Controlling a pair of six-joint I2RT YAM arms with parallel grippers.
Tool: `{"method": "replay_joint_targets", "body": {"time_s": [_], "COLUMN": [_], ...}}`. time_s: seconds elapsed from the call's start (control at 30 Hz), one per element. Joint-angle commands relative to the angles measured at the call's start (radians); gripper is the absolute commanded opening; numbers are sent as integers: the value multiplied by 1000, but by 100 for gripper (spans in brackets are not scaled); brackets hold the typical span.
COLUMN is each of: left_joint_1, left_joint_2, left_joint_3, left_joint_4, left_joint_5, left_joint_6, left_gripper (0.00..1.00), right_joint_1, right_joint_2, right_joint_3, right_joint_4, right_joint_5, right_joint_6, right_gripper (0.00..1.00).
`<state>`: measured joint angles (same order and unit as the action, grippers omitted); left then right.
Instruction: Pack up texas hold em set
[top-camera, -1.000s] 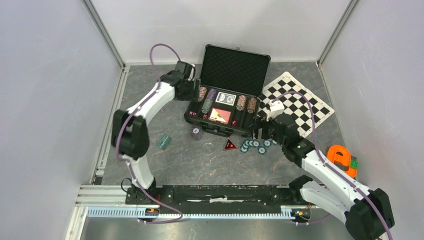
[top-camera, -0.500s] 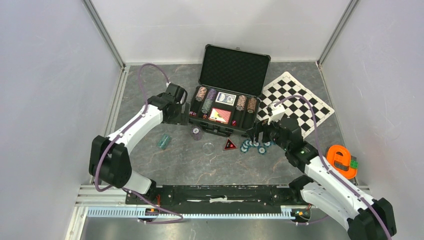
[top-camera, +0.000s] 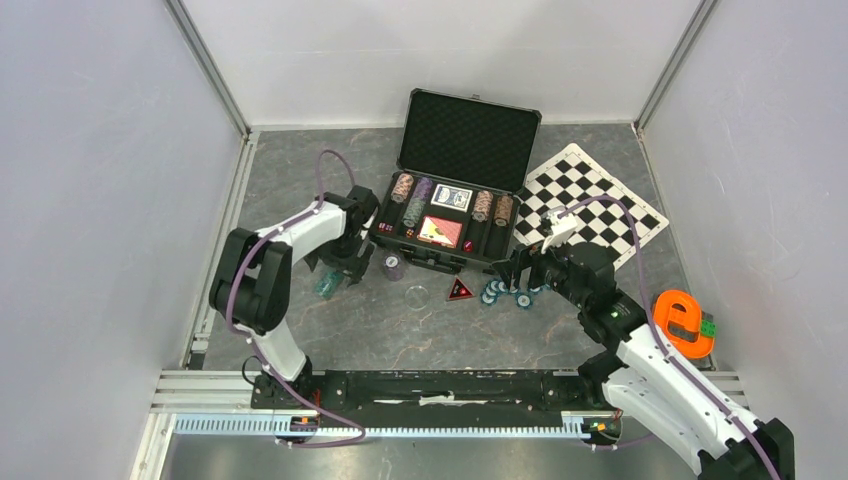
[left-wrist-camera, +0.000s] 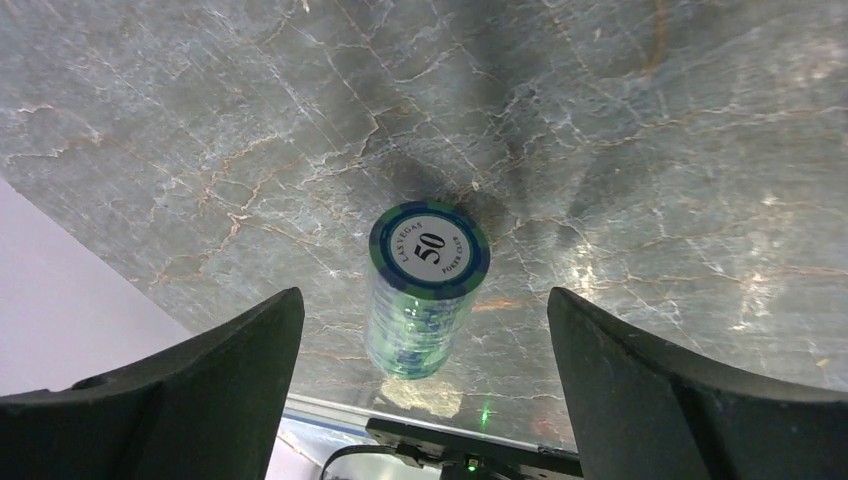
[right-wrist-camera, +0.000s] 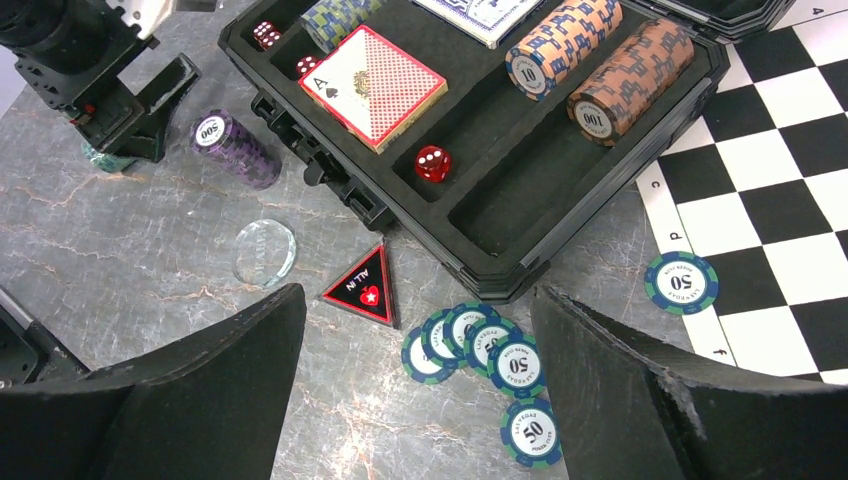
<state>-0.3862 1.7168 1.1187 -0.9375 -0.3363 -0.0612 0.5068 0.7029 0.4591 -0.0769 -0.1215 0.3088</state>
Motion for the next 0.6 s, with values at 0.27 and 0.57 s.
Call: {"method": "replay_joint_targets", "body": {"time_s": [0.27,0.57], "left_joint_1": [70,78], "left_joint_2": [74,79], "left_joint_3": [12,47], "left_joint_4": [-42,-58], "left_joint_5": [191,212], "left_joint_6": [43,23], "left_gripper": [80,50], "right_joint_1": [0,0], "right_joint_2": [-19,-22], "right_joint_3": [-2,3], "right_joint_4": [2,-16], "right_joint_5": [-7,15], "right_joint_6": [-14,-23], "right_gripper": [89,89]}}
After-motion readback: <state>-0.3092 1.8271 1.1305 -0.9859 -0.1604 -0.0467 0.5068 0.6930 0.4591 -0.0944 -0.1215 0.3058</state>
